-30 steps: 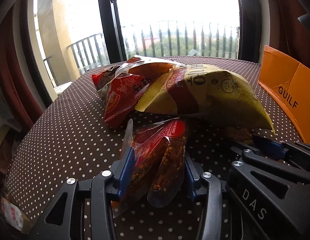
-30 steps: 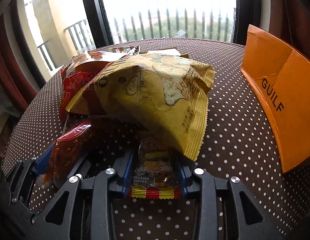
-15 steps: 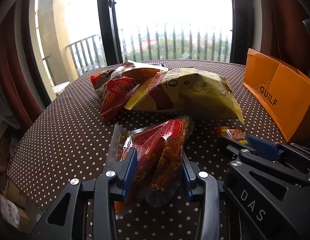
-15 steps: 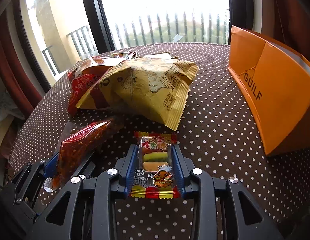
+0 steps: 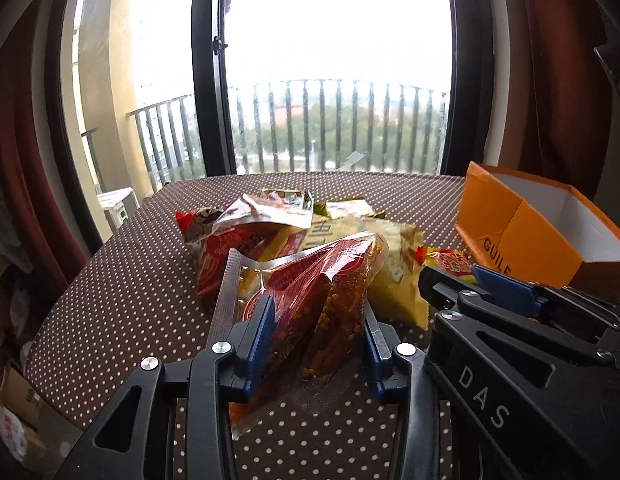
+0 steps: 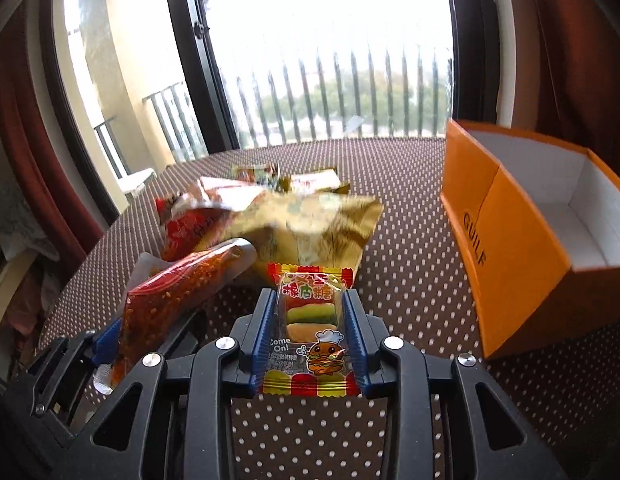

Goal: Organize snacks
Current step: 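Carry both packets into the orange box and open both tools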

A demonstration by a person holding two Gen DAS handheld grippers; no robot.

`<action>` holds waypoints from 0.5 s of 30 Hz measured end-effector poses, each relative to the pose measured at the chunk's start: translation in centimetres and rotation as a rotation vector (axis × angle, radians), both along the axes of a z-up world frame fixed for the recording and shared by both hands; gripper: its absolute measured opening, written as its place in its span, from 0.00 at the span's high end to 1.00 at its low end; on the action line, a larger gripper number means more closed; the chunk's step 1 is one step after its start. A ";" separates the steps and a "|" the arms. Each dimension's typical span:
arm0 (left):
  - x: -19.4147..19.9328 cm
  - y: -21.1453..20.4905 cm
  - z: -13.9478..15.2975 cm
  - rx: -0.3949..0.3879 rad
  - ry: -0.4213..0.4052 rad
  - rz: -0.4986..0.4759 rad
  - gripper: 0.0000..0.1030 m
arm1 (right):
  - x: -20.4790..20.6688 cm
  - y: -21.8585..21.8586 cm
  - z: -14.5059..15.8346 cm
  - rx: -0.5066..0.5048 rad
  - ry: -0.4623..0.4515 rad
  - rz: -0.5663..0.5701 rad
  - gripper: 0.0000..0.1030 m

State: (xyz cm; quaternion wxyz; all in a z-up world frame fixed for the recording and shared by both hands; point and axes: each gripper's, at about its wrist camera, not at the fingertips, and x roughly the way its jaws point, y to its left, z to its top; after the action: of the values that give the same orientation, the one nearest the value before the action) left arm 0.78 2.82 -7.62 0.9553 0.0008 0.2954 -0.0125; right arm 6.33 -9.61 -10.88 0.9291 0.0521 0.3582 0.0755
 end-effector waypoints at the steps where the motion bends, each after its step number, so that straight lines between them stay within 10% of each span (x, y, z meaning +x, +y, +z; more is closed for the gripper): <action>1: 0.1 -0.1 0.6 -0.005 -0.014 -0.005 0.61 | 0.2 0.0 0.7 0.003 -0.014 0.000 0.64; 15: 3.8 -3.6 5.7 -0.034 -0.096 -0.086 0.61 | 2.1 -3.6 6.9 0.016 -0.153 -0.037 0.64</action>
State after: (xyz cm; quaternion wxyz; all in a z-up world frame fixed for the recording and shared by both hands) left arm 4.54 -0.74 -1.95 0.9668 -0.0021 0.2489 -0.0584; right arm 8.48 -13.20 -3.98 0.9546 0.0602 0.2845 0.0652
